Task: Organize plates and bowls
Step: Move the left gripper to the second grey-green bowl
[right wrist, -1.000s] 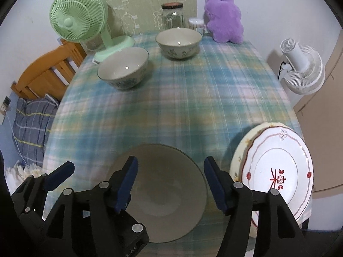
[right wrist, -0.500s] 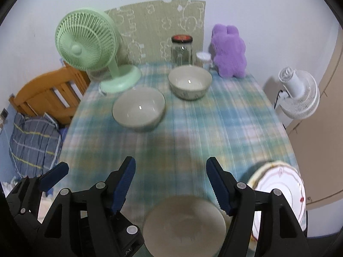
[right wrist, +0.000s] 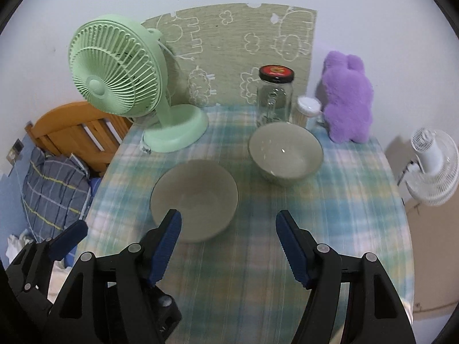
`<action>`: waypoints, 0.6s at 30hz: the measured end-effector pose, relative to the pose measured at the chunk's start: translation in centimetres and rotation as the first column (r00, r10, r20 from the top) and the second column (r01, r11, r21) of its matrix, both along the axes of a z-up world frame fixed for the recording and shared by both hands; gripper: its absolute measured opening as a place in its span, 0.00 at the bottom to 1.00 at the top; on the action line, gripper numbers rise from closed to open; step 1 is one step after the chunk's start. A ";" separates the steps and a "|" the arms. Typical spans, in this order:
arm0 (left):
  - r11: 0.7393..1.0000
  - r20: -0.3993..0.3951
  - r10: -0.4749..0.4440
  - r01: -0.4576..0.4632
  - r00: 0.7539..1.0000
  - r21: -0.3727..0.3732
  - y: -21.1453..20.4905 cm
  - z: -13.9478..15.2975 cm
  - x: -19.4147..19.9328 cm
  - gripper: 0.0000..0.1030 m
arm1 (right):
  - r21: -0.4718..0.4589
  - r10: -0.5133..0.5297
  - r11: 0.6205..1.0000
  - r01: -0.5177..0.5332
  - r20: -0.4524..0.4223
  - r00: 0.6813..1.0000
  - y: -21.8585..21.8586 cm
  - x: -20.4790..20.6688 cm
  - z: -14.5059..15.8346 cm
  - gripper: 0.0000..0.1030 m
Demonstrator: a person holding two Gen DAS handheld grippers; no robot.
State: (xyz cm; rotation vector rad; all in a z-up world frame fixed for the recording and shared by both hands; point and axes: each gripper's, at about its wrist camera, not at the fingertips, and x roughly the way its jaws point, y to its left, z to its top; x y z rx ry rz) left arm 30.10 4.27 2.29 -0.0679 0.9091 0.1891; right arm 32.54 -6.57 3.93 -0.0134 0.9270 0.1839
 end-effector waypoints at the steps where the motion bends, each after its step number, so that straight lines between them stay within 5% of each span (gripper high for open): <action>1: 1.000 -0.004 0.014 -0.014 1.000 0.006 0.1 -0.4 0.7 0.77 | -0.004 0.002 1.000 -0.002 0.007 1.000 0.1 0.8 -0.3 0.70; 11: 0.999 -0.046 0.051 -0.051 0.998 -0.002 1.0 -4.1 4.9 0.67 | -0.017 0.034 0.999 -0.035 -0.038 0.999 1.1 6.2 -4.3 0.69; 18: 0.998 -0.097 0.059 -0.060 0.994 -0.010 1.2 -6.3 6.7 0.53 | -0.012 0.038 0.999 -0.040 -0.096 0.995 1.7 8.1 -6.6 0.55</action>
